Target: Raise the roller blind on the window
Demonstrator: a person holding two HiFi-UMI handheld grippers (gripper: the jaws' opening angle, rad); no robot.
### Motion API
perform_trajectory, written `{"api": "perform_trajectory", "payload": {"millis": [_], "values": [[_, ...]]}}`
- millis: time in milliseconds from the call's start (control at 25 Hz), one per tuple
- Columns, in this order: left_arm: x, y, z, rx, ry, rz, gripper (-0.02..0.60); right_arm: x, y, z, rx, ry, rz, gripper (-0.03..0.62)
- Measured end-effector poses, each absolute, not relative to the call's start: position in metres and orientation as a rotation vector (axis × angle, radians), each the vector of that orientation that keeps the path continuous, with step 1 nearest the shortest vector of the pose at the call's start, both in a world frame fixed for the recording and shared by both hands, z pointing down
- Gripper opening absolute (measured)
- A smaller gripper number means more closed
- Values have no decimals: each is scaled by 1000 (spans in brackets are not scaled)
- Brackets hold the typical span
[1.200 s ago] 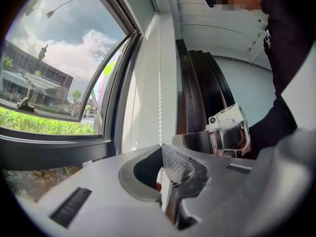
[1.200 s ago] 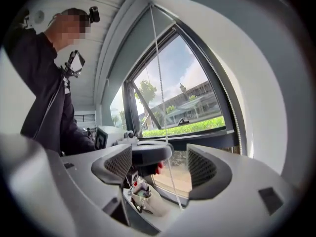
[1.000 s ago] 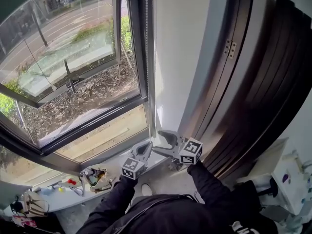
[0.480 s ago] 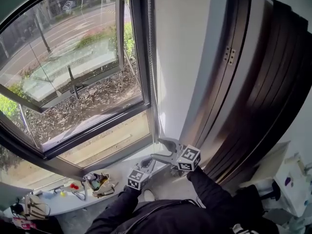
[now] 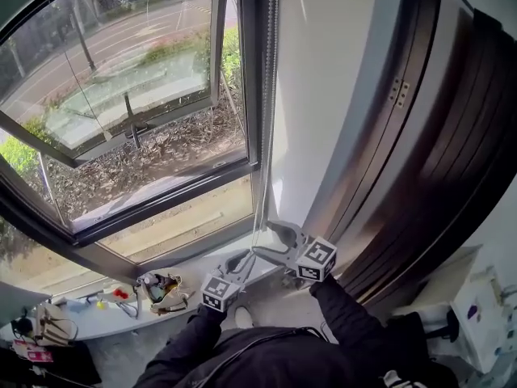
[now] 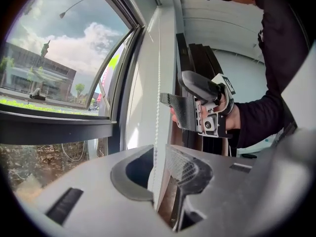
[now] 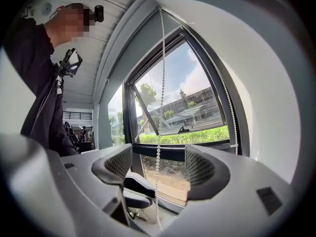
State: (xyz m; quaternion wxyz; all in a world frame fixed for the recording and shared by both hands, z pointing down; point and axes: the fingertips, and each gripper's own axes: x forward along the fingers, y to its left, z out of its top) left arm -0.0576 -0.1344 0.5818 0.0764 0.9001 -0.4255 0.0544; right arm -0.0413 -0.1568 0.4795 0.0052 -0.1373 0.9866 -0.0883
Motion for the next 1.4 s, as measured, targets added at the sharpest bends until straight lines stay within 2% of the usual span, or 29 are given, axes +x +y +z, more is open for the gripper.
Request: {"api": "perform_trajectory", "payload": {"millis": [40, 80, 120, 200, 280, 440, 840, 1400], "values": [[-61, -133, 574, 2696, -1293, 130, 98, -39, -158, 476, -459, 3084, -254, 331], [-66, -132, 565, 2691, -1320, 98, 140, -36, -159, 471, -496, 3073, -223, 278], [-71, -130, 557, 2685, -1352, 68, 155, -31, -160, 466, -543, 3054, -190, 208], [-84, -123, 538, 2666, -1411, 2, 153, -18, -163, 456, -655, 2999, -131, 56], [-96, -115, 519, 2635, -1463, -66, 141, -10, -161, 447, -709, 2958, -97, 5], [-111, -99, 488, 2571, -1555, -71, 6, -14, -142, 438, -642, 2986, -100, 5], [-116, -61, 451, 2587, -1643, -53, 6, -57, -83, 435, -342, 3088, -105, 5], [-101, -56, 437, 2613, -1604, -76, 6, -62, -78, 429, -337, 3095, -90, 2]]}}
